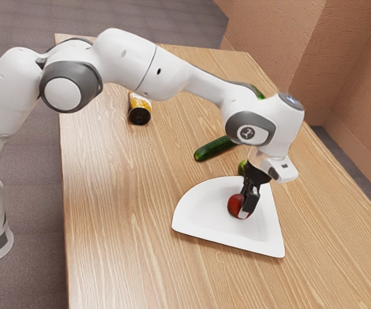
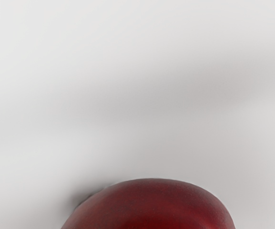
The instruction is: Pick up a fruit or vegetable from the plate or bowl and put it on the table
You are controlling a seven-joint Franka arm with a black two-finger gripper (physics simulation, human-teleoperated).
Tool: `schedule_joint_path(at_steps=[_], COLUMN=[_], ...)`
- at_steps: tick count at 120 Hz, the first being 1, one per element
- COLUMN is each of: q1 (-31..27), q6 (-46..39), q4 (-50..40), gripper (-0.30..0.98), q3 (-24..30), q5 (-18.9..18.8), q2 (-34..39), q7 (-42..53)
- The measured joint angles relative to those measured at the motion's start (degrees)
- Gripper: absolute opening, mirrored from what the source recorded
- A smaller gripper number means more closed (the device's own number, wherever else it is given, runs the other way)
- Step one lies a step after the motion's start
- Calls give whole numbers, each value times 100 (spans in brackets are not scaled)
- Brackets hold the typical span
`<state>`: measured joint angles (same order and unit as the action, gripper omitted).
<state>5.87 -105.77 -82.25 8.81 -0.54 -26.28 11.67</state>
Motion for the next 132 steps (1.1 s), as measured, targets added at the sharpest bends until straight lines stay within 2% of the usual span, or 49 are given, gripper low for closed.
schedule_joint_path(at_steps=[132], q1=[-10], q6=[-4], q4=[-164], gripper=[69], q3=[-11], q5=[204], q2=[50], q7=[-37])
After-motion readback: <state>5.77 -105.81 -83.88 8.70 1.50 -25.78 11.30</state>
